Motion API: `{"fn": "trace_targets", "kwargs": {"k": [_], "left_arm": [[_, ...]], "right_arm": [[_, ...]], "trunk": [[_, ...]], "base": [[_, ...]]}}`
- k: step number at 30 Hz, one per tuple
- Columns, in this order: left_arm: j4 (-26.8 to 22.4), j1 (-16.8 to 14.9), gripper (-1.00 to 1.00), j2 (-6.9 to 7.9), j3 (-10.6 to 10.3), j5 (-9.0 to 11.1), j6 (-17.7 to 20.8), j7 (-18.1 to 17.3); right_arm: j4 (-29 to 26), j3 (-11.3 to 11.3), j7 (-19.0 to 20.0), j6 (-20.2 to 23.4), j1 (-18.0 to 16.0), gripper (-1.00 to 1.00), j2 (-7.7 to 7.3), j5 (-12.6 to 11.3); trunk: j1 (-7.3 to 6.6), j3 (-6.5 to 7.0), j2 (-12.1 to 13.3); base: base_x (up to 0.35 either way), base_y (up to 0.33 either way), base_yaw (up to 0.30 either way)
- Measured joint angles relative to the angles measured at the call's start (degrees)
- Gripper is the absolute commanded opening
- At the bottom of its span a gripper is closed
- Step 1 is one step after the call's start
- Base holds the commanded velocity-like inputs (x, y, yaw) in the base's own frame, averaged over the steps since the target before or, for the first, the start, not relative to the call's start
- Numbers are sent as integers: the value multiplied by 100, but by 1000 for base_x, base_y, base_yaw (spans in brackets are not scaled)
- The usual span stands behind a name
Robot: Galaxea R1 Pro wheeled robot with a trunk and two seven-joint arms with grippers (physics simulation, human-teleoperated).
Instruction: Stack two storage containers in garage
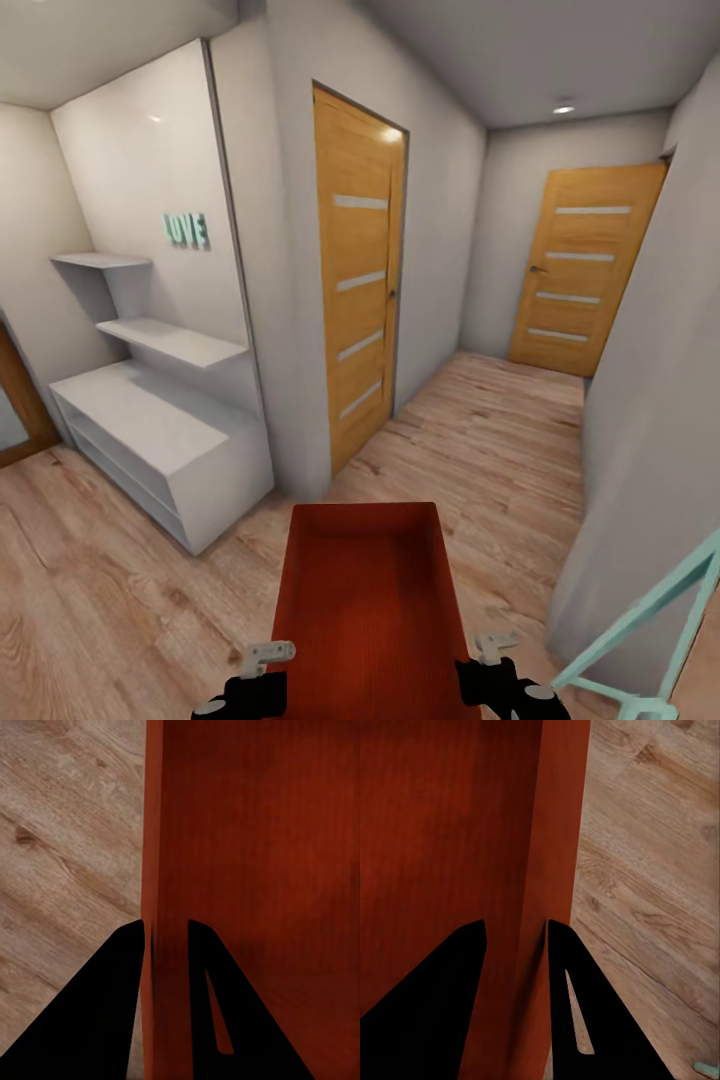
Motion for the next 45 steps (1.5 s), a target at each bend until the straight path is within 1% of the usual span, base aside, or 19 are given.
{"fn": "trace_targets", "kwargs": {"k": [27,45], "left_arm": [[1,1,-100,0,2,0,1,0],[1,0,-100,0,2,-1,0,-2]], "right_arm": [[0,1,0,1,0,-100,0,0],[-2,1,0,2,1,-100,0,0]], "trunk": [[0,0,0],[0,0,0]], "base": [[330,11,-18],[330,0,-254]]}}
